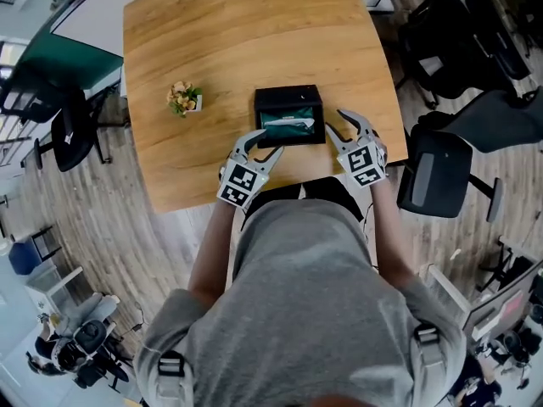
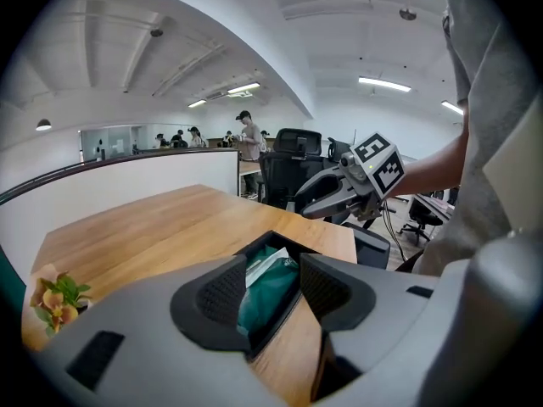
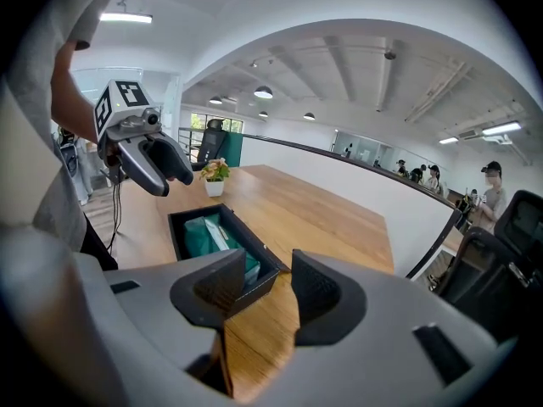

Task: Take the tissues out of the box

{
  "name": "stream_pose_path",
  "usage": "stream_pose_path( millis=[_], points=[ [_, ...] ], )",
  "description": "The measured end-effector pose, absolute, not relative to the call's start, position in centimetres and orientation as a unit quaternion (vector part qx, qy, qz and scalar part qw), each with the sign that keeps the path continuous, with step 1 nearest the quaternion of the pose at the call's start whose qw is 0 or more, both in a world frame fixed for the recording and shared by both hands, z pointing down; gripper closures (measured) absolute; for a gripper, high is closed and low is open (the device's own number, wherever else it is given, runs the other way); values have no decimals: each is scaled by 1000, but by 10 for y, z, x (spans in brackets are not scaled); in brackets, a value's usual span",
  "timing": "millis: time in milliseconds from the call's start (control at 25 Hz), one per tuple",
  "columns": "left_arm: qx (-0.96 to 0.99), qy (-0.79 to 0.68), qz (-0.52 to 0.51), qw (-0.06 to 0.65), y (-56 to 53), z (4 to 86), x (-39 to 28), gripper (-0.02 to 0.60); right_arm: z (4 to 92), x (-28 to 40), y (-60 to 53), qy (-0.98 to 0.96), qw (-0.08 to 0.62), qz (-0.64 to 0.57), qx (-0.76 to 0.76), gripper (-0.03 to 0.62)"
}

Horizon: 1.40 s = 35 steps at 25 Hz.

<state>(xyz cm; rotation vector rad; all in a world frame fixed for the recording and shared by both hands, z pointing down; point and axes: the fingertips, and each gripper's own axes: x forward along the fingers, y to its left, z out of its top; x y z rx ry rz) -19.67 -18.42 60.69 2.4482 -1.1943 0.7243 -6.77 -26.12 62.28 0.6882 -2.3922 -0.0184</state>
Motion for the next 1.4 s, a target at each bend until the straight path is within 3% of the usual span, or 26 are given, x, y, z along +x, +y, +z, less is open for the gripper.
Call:
stream_pose_path(
  millis=[1000,1400],
  points=[
    [882,-295,345,128,-225,671,-178,362,643,-30,-256,-875,356,22,329,425],
    [878,-217,421,70,-227,696,-158,353,644,-13,-254,-863,365,22,348,427]
  ],
)
